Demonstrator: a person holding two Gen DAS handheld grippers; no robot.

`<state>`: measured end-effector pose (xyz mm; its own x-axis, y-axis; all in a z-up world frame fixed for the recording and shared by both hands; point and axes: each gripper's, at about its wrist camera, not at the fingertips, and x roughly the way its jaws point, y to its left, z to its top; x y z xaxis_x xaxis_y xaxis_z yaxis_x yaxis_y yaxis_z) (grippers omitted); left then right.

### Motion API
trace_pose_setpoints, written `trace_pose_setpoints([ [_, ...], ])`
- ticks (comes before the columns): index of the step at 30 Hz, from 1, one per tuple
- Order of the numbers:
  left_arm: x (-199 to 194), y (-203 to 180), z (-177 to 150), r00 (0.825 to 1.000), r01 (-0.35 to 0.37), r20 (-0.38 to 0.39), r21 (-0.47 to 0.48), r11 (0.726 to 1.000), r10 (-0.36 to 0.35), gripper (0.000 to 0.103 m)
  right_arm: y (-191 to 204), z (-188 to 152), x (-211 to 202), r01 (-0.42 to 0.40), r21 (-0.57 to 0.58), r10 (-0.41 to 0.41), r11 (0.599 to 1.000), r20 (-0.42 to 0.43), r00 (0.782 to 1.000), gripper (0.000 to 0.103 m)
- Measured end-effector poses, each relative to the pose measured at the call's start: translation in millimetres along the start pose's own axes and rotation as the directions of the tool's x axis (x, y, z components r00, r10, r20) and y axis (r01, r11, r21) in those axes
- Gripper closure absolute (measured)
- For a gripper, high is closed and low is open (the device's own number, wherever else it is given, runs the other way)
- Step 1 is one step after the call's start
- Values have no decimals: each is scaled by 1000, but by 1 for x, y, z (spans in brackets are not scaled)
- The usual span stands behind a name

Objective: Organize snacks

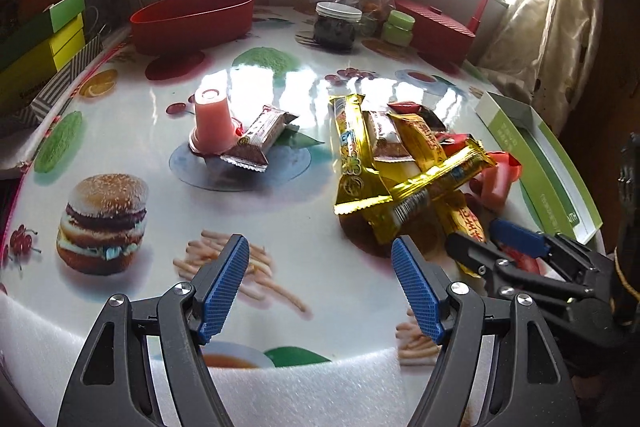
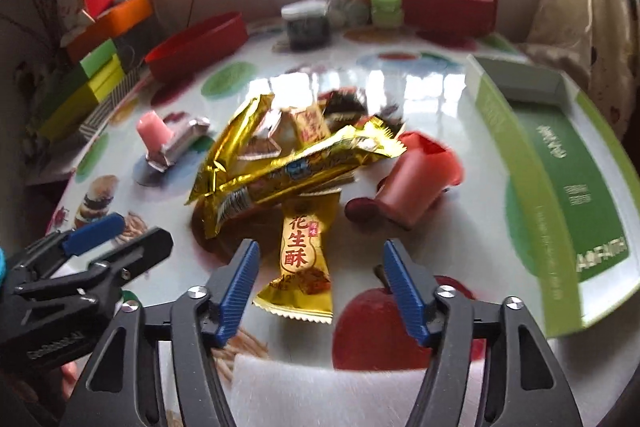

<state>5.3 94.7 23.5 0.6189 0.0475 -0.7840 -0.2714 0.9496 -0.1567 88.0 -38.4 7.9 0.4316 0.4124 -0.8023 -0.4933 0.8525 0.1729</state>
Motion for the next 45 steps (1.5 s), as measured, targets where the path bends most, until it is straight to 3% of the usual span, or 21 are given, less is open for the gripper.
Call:
trace_pose_setpoints([
  [5, 4, -4, 4, 1000, 13, -4, 12, 1000, -13, 29, -1, -1, -1, 36, -36, -35, 999, 12, 999, 57],
  [7, 6, -9, 7, 1000, 28, -4, 29, 999, -28, 29, -4, -2, -2, 44, -34, -44, 998, 14, 999, 74],
  [13, 8, -25, 17, 999, 44, 15, 112, 993, -46, 29, -17, -2, -7, 35, 1, -35, 999, 22, 999, 75],
  [24, 31, -72, 32, 997, 71, 3, 329, 942, -76, 29, -34, -3, -37, 15, 55, -19, 998, 72, 997, 75],
  [33, 45, -86, 34, 997, 74, -18, 385, 920, -72, 29, -47, -9, -51, 12, 94, -20, 996, 83, 996, 75],
  [40, 57, -94, 25, 997, 73, -57, 424, 903, -53, 45, -51, -10, -57, -6, 107, -5, 994, 98, 995, 75],
  [45, 56, -96, 25, 997, 69, -51, 420, 905, -53, 56, -53, -11, -60, -14, 109, 2, 994, 106, 994, 75],
])
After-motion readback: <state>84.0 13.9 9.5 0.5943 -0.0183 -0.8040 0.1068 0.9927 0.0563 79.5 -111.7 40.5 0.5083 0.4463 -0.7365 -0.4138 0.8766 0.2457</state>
